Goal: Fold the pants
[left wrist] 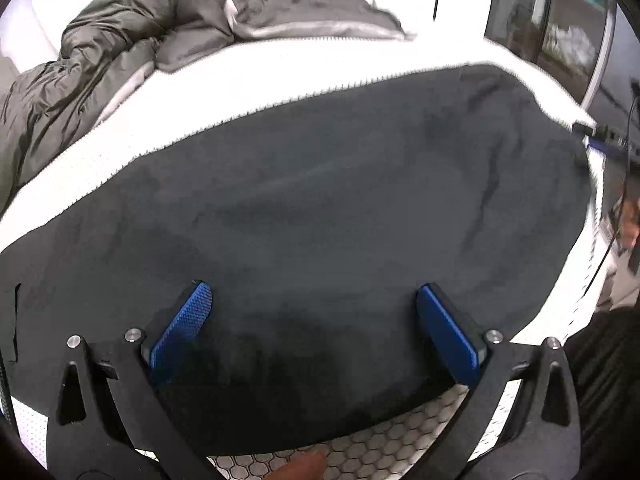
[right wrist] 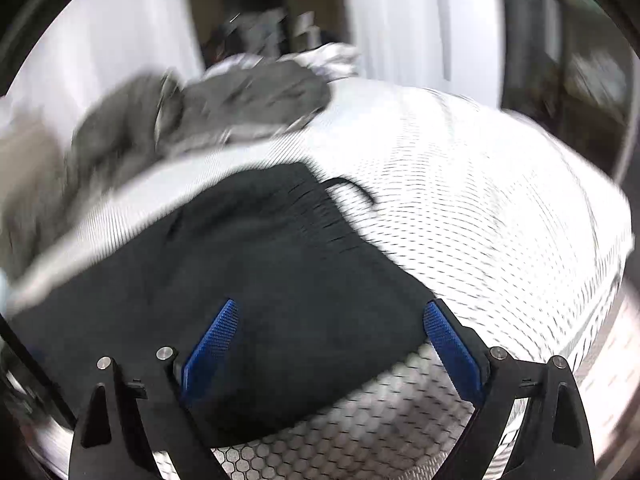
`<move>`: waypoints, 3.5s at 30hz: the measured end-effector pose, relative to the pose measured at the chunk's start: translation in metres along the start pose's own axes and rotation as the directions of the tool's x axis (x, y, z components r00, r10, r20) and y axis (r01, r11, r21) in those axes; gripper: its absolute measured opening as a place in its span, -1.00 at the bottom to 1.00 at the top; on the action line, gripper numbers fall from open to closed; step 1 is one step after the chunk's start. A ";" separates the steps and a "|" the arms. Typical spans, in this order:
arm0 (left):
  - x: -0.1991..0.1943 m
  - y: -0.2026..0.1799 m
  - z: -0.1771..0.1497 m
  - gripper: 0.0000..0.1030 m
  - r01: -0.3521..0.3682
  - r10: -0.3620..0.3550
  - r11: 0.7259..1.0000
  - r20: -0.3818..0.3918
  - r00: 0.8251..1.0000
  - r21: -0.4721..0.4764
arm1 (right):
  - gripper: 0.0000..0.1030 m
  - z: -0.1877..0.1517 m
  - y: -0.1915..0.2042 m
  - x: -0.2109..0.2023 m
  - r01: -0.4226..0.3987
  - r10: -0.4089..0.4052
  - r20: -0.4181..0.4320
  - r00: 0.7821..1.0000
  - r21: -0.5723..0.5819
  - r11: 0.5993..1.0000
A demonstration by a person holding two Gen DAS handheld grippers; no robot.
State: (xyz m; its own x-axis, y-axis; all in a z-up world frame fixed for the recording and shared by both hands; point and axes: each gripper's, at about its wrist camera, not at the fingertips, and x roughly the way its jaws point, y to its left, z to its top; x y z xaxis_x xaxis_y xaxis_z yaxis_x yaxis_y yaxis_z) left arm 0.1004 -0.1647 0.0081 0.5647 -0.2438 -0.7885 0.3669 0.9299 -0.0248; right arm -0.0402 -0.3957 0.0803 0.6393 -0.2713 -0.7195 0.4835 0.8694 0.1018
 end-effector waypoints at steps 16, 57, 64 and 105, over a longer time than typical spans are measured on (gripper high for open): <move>0.024 -0.005 0.003 0.99 -0.027 0.027 1.000 -0.046 0.999 0.000 | -0.62 -0.005 -0.064 0.021 -0.170 0.194 -0.054 0.979 0.294 0.941; 0.011 0.090 0.075 0.99 -0.166 0.170 0.982 0.041 0.985 -0.093 | 0.68 0.090 0.057 0.063 0.022 -0.017 0.032 0.999 -0.152 0.988; 0.049 0.000 0.062 1.00 -0.056 0.071 0.976 -0.063 0.995 0.213 | 0.74 0.017 0.142 0.050 -0.243 0.201 -0.141 0.969 -0.439 0.865; 0.019 0.003 0.060 0.99 0.007 -0.008 0.994 0.008 1.000 0.112 | 0.81 -0.021 0.150 0.047 -0.170 0.130 -0.113 0.985 -0.520 0.837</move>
State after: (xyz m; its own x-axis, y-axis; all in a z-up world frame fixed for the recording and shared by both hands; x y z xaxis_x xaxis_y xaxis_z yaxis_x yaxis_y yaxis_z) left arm 0.1561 -0.1831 0.0299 0.5679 -0.2533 -0.7832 0.4512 0.8916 0.0388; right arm 0.0499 -0.2695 0.0470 0.6248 -0.1078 -0.7733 -0.0148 0.9886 -0.1498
